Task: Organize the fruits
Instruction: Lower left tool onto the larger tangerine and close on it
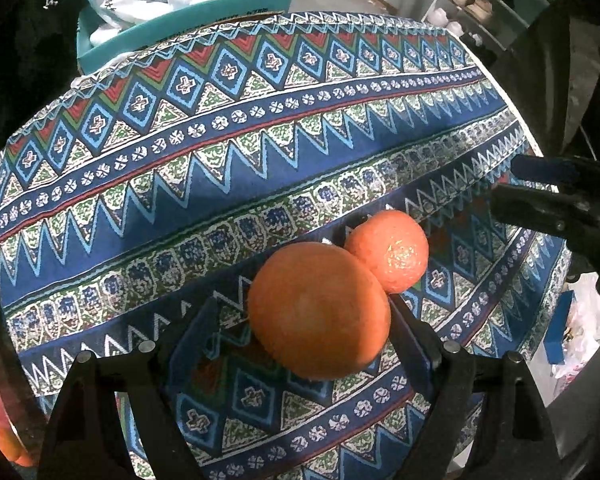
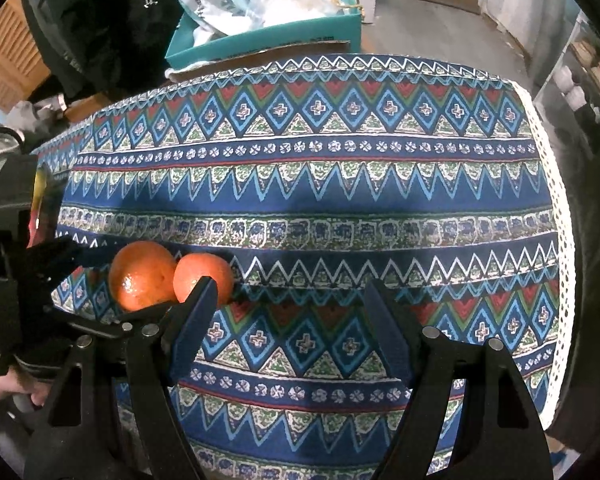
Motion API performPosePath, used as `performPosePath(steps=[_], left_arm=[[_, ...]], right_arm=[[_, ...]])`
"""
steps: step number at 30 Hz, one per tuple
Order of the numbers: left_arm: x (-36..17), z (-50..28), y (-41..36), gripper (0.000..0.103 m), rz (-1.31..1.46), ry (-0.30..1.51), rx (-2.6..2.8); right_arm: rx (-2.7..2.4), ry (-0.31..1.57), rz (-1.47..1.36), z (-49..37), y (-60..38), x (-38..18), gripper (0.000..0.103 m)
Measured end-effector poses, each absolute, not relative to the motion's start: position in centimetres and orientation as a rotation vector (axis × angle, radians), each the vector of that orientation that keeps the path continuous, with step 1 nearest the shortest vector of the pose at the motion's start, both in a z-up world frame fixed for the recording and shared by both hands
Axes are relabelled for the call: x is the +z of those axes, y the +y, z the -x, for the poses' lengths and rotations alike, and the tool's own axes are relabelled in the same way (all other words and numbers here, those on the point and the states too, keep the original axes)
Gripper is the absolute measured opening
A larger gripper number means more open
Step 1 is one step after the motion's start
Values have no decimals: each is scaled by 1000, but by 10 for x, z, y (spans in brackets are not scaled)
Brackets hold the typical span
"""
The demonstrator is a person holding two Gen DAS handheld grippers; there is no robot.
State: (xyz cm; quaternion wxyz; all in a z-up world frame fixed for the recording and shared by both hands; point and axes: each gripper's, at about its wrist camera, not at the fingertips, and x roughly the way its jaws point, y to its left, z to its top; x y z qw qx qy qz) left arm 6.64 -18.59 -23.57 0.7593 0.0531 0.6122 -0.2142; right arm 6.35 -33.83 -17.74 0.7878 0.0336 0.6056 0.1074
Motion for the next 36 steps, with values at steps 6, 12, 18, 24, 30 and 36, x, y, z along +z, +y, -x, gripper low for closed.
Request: performPosePath(steps=[6, 12, 18, 24, 30, 36], left_arm=[[-238, -65, -189, 65, -81, 1342, -520], [-235, -62, -188, 65, -112, 1327, -502], [-231, -62, -171, 65, -104, 1329, -459], [-228, -59, -151, 65, -111, 1320, -423], [-226, -55, -141, 65, -126, 1310, -399], [-226, -55, -137, 65, -122, 1312, -392]], right_arm=[[245, 1306, -62, -62, -332, -179, 76], [268, 1311, -59, -65, -323, -187, 76], [321, 1325, -58, -68, -301, -199, 76], [357, 1334, -21, -71, -279, -209, 76], [362, 1367, -8, -74, -266, -229, 76], [378, 1388, 29, -72, -254, -243, 63]])
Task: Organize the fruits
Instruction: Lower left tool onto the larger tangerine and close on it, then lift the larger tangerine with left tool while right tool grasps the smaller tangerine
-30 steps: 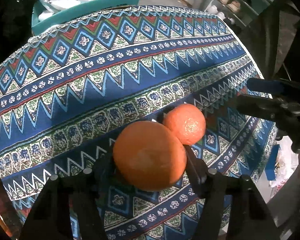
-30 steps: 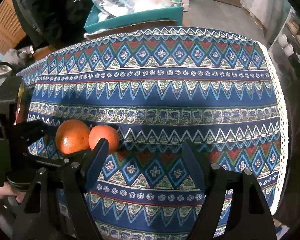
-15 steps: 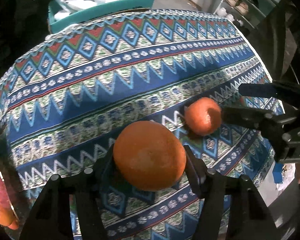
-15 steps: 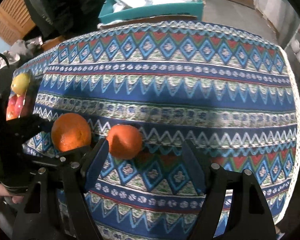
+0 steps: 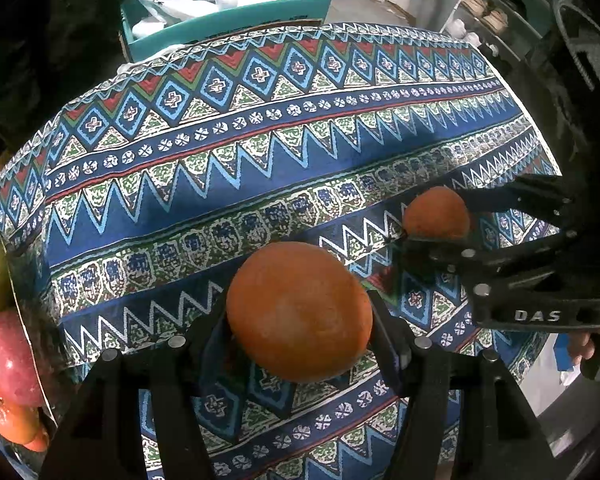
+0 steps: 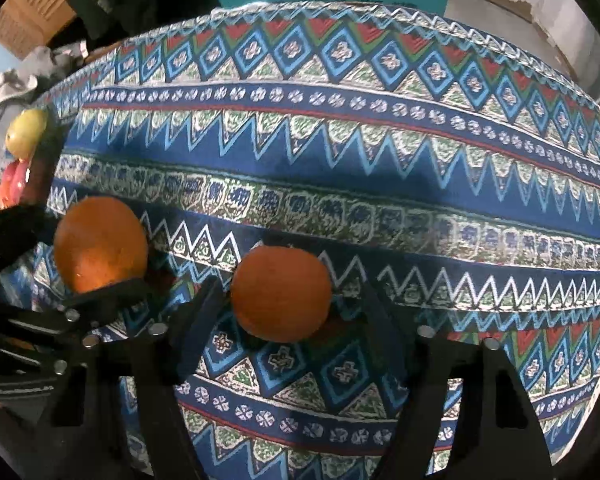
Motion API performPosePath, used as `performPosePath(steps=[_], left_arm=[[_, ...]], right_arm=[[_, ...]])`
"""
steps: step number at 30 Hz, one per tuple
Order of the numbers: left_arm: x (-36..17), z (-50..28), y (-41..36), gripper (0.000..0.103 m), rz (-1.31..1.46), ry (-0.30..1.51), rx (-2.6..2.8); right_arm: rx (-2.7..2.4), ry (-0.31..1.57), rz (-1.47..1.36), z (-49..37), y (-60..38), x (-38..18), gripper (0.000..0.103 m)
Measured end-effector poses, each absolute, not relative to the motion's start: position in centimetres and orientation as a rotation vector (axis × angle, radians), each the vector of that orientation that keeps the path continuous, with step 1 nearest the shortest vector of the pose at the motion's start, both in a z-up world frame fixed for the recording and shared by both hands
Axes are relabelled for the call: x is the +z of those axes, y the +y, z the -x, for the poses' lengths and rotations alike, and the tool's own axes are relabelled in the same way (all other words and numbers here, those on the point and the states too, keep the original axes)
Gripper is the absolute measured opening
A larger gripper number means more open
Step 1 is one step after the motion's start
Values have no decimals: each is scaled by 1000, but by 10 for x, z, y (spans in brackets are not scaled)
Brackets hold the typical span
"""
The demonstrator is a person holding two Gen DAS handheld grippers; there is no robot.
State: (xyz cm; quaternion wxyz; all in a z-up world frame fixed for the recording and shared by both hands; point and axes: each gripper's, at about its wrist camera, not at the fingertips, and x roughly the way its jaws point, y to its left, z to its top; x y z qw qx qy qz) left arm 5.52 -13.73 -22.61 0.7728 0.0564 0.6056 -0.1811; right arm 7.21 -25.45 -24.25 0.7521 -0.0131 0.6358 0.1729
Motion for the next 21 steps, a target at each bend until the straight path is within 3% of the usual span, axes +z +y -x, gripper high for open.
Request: performPosePath(steps=[1, 3, 11, 21], left_arm=[[-226, -55, -137, 65, -121, 1313, -392], [-226, -54, -135, 65, -119, 1313, -393], [-217, -53, -127, 65, -94, 1303, -391], [-178, -46, -114, 65, -65, 1228, -394]], right_arm=[[379, 1386, 32, -72, -252, -244, 54], [383, 1378, 50, -70, -246, -245, 47], [370, 1336, 54, -67, -233, -236, 45], [369, 1211, 33, -75, -231, -182, 45]])
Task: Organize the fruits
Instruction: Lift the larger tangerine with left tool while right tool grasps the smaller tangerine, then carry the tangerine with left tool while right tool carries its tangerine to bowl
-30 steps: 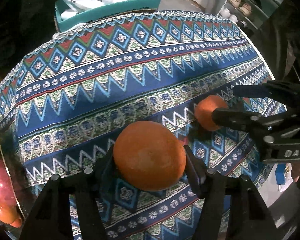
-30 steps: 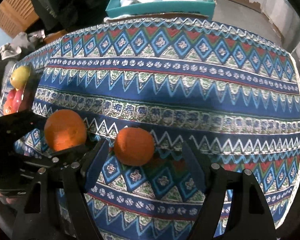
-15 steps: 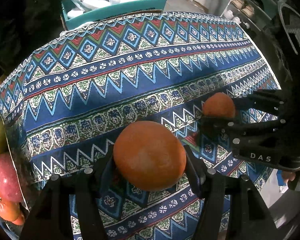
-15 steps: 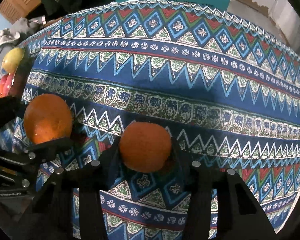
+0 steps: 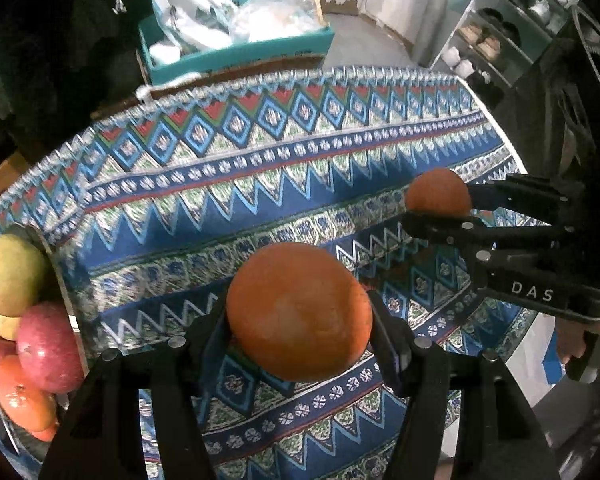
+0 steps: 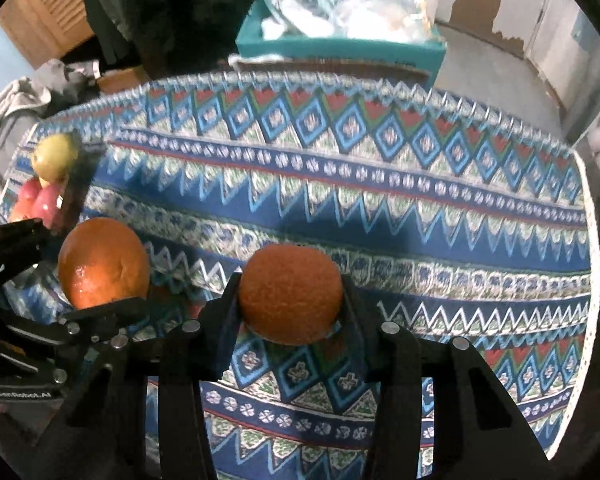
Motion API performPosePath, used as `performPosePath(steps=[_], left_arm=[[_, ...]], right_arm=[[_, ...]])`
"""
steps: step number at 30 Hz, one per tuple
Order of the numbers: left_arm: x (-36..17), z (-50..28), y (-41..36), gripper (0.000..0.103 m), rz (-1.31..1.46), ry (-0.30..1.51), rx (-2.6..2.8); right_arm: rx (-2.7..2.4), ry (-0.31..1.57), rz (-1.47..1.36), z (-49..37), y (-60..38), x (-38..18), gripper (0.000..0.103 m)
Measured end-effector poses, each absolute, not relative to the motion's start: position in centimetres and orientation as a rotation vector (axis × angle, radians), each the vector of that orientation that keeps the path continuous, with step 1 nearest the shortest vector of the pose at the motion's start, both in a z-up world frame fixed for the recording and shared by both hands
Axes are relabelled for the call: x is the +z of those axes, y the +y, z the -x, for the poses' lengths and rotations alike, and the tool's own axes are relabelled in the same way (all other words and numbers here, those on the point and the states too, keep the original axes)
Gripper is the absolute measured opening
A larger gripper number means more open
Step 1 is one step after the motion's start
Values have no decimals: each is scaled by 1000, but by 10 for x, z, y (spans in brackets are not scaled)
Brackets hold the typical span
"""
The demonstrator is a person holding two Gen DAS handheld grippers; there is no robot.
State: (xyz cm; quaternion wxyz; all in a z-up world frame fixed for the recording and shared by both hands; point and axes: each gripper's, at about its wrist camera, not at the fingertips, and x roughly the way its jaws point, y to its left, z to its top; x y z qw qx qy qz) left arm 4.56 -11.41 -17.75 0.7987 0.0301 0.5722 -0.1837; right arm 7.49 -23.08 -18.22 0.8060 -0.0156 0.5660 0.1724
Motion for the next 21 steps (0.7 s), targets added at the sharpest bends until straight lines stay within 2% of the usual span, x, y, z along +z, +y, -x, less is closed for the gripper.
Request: performPosePath(steps=[21], left_arm=[[-96, -25, -68, 65, 35, 1093, -367]], right_arm=[[476, 981, 24, -58, -211, -65, 45]])
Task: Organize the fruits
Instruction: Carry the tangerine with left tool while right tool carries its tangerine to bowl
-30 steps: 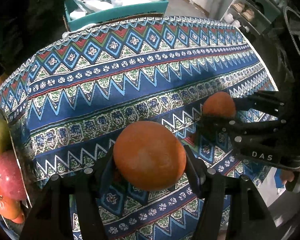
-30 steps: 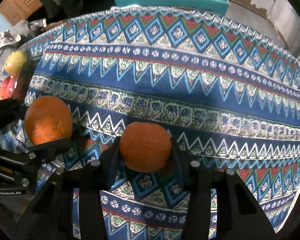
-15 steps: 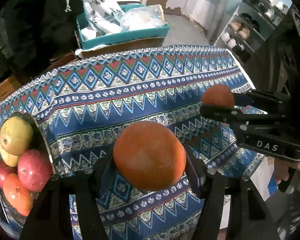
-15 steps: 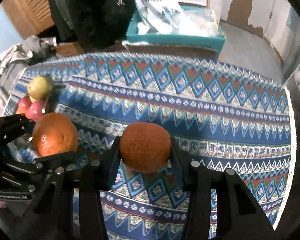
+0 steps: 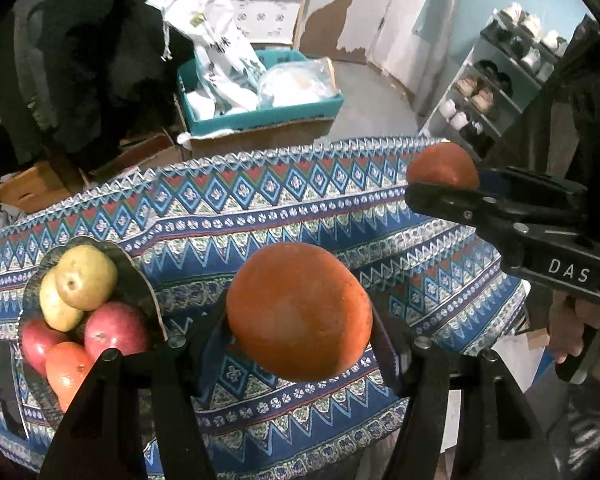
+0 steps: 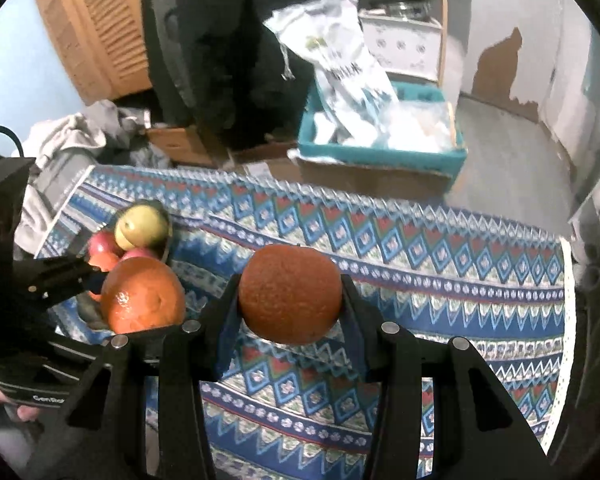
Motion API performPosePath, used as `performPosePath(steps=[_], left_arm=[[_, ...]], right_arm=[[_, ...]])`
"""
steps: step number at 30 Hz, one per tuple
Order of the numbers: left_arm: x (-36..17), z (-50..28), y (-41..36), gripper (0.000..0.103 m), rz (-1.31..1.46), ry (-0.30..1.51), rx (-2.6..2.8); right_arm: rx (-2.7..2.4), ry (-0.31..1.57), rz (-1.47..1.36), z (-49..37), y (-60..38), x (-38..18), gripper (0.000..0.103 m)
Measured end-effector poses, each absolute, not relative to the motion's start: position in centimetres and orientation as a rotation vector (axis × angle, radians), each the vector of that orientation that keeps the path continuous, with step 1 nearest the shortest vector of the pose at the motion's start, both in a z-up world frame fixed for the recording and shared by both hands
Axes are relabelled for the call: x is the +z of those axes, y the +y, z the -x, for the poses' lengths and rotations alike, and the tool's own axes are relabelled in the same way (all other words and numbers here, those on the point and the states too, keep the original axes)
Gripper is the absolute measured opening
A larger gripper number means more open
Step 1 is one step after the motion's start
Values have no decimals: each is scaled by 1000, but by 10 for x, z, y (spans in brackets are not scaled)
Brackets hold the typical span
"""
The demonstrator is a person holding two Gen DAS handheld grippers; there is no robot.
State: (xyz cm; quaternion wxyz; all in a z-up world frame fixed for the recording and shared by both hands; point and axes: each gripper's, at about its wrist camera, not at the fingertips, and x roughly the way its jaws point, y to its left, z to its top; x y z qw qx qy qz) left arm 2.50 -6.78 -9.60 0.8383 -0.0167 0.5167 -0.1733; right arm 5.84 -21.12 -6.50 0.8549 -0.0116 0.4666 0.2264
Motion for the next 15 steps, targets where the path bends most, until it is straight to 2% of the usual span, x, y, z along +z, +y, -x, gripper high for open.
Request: performPosePath(steps=[15], left_arm=[[-66, -6, -24, 65, 85, 1027, -317]], right_arm=[[562, 921, 56, -48, -167, -29, 45]])
